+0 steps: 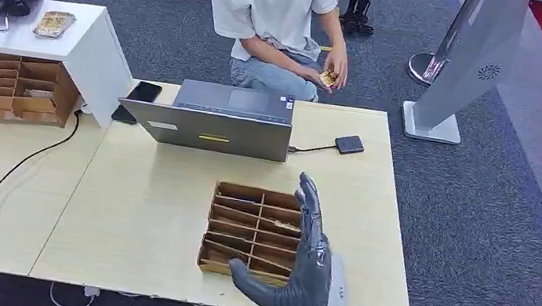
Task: Pass the card to the sensor for recognition and then transmit it.
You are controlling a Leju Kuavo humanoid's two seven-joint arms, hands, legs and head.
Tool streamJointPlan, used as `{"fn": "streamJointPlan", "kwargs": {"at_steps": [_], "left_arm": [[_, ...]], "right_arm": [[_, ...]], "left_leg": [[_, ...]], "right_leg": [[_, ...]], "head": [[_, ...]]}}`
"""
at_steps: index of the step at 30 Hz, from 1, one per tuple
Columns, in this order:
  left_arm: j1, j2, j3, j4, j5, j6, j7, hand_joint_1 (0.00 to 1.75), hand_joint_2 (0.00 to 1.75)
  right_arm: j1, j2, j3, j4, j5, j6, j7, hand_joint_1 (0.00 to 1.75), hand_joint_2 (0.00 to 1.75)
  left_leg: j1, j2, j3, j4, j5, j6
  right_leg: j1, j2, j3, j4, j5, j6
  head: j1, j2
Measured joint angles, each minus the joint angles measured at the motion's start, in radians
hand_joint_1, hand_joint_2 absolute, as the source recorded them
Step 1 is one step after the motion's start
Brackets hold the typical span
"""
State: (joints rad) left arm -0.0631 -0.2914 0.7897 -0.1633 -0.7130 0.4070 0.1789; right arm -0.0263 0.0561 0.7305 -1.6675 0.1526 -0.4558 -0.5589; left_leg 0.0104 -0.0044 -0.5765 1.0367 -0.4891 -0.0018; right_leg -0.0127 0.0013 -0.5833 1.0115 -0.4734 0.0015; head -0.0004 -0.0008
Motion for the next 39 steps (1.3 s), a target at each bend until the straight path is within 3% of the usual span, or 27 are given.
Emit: {"fn": "streamJointPlan", "kwargs": {"at_steps": [16, 21, 39], "left_arm": [[-0.003, 0.002, 0.003, 0.0, -0.037, -0.008, -0.011, 0.0, 0.0], [-0.003, 0.002, 0.003, 0.0, -0.042, -0.009, -0.011, 0.0, 0.0], [-0.004, 0.0, 0.013, 0.0, -0.021, -0.001, -0.003, 0.0, 0.0]], "right_arm": [[0.097, -0.034, -0.039, -0.042, -0.038, 0.103, -0.016, 0.0, 0.0], [0.106, -0.045, -0.039, -0.038, -0.043, 0.14, 0.02, 0.0, 0.0], [0.101, -0.05, -0.032, 0.016, -0.048, 0.188, 0.036, 0.0, 0.0]], "left_leg": [[0.0, 0.0, 0.0, 0.0, 0.0, 0.0], [0.0, 0.0, 0.0, 0.0, 0.0, 0.0], [0.0, 0.0, 0.0, 0.0, 0.0, 0.0]], "right_leg": [[0.0, 0.0, 0.0, 0.0, 0.0, 0.0], [0.0, 0.0, 0.0, 0.0, 0.0, 0.0], [0.0, 0.0, 0.0, 0.0, 0.0, 0.0]], "head": [[0.0, 0.0], [0.0, 0.0], [0.0, 0.0]]}}
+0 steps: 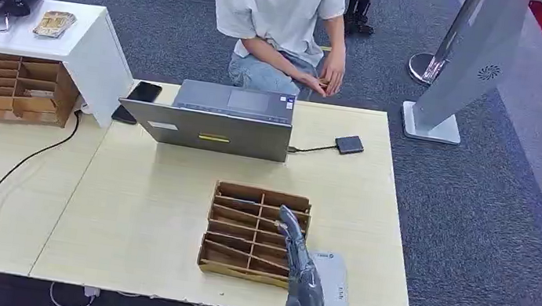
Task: Pass the card to the sensor for recognition and then transmit it.
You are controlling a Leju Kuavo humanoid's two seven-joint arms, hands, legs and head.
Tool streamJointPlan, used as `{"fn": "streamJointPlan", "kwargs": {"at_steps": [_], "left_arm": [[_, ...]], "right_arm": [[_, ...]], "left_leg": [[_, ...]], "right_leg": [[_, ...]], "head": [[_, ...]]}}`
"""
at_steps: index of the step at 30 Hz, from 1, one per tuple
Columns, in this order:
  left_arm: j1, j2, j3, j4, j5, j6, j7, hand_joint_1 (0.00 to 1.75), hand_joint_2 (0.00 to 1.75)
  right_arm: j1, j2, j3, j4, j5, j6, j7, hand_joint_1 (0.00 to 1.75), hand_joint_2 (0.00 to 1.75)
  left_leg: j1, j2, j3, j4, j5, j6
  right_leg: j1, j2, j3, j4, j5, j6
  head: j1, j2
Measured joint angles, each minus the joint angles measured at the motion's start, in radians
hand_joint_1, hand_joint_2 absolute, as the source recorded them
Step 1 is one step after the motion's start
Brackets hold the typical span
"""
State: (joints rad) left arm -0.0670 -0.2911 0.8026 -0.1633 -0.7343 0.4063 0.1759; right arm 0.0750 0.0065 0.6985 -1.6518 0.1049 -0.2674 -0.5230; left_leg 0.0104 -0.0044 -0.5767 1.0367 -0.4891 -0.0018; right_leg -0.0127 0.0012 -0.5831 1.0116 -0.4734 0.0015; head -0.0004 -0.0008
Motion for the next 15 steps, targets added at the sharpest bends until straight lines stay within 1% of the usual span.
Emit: {"fn": "streamJointPlan", "kwargs": {"at_steps": [15], "left_arm": [[-0.001, -0.006, 0.021, 0.0, 0.016, 0.012, 0.011, 0.0, 0.0]], "right_arm": [[-0.01, 0.004, 0.003, 0.026, -0.005, 0.016, 0.0, 0.0, 0.0]], "left_leg": [[0.0, 0.0, 0.0, 0.0, 0.0, 0.0]], "right_leg": [[0.0, 0.0, 0.0, 0.0, 0.0, 0.0]], "head": [[0.0, 0.0]]}}
